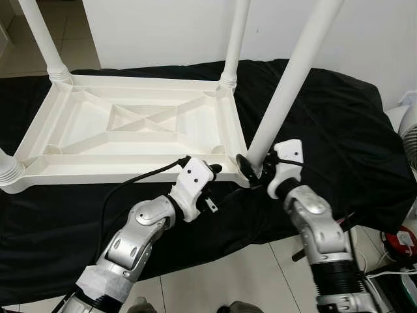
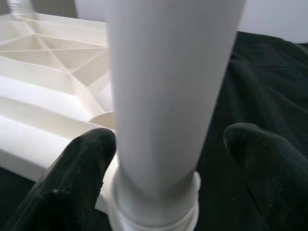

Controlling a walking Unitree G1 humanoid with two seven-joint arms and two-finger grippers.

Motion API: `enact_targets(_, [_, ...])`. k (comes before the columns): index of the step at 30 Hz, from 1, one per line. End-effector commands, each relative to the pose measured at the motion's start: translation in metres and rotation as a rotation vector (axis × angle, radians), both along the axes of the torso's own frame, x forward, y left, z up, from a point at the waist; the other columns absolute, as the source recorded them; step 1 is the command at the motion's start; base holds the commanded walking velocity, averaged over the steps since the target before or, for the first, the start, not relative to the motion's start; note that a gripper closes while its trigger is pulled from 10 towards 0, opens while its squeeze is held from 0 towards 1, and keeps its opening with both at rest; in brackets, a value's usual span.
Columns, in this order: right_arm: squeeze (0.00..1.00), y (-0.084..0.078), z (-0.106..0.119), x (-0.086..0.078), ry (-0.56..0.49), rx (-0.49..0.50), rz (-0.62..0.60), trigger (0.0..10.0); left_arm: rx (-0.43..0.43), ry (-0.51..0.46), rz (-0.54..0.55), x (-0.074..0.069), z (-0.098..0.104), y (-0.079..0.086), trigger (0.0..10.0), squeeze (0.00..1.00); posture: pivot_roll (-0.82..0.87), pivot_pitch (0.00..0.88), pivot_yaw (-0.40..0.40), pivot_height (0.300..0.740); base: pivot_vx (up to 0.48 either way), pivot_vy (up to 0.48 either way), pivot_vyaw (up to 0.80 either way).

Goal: Building children table

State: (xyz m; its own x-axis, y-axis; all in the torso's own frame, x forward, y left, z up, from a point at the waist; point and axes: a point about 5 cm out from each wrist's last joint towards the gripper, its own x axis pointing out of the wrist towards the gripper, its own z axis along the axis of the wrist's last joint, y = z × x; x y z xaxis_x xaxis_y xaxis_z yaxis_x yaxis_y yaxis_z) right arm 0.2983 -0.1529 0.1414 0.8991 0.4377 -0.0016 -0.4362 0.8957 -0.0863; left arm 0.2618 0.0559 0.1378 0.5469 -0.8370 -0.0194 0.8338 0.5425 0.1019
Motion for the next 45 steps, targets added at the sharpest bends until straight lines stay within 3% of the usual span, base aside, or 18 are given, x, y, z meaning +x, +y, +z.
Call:
enact_targets(1, [0.00,-0.001,-0.003,0.000,0.008,0.006,0.018,10.0,0.001,0.009,-0.046,-0.001,-0.002,-0.003,10.0,0.00,0.02,0.000,-0.046,0.740,0.000,0.000,0.00])
enact_targets(8, [0.00,-0.006,-0.009,0.014,0.030,-0.073,0.197,10.0,0.010,0.004,-0.065,0.000,-0.001,-0.004,10.0,0.00,0.00,0.000,-0.028,0.740,0.000,0.000,0.00])
enact_targets(15, [0.00,-0.008,-0.013,0.027,0.057,-0.088,0.234,10.0,0.014,0.000,-0.066,0.001,-0.001,-0.005,10.0,0.00,0.01,0.000,-0.022,0.740,0.000,0.000,0.00])
enact_targets(16, [0.00,-0.008,-0.014,0.030,0.063,-0.089,0.240,8.7,0.014,-0.001,-0.066,0.001,0.000,-0.005,10.0,0.00,0.01,0.000,-0.021,0.740,0.000,0.000,0.00])
enact_targets(17, [0.00,-0.008,-0.015,0.032,0.066,-0.090,0.244,4.2,0.014,-0.001,-0.066,0.002,0.000,-0.005,10.0,0.00,0.01,0.000,-0.021,0.740,0.000,0.000,0.00])
enact_targets(20, [0.00,-0.007,-0.016,0.034,0.070,-0.096,0.258,4.2,0.016,-0.003,-0.065,0.002,0.000,-0.004,10.0,0.00,0.01,0.000,-0.018,0.740,0.000,0.000,0.00])
enact_targets(21, [0.00,-0.005,-0.017,0.037,0.076,-0.097,0.292,0.0,0.021,-0.006,-0.063,0.003,0.001,-0.004,10.0,0.00,0.02,0.000,-0.018,0.740,0.000,0.000,0.00])
enact_targets(32, [0.00,-0.003,-0.022,0.037,0.072,-0.124,0.354,0.0,0.034,-0.014,-0.066,0.002,0.000,-0.003,10.0,0.00,0.02,0.000,-0.016,0.740,0.000,0.000,0.00])
enact_targets(33, [0.00,-0.004,-0.023,0.037,0.075,-0.127,0.338,10.0,0.036,-0.015,-0.068,0.001,0.000,-0.004,10.0,0.00,0.02,0.000,-0.018,0.740,0.000,0.000,0.00])
enact_targets(38, [0.00,-0.005,-0.025,0.038,0.069,-0.113,0.289,10.0,0.038,-0.016,-0.072,0.001,-0.001,-0.005,10.0,0.00,0.02,0.000,-0.019,0.740,0.000,0.000,0.00])
enact_targets(41, [0.00,-0.006,-0.026,0.040,0.081,-0.067,0.180,10.0,0.038,-0.012,-0.079,-0.001,-0.002,-0.007,10.0,0.00,0.01,0.000,-0.018,0.740,0.000,0.000,0.00])
enact_targets(45, [0.00,-0.006,-0.026,0.040,0.084,-0.059,0.161,10.0,0.038,-0.011,-0.081,-0.001,-0.002,-0.008,10.0,0.00,0.01,0.000,-0.018,0.740,0.000,0.000,0.00])
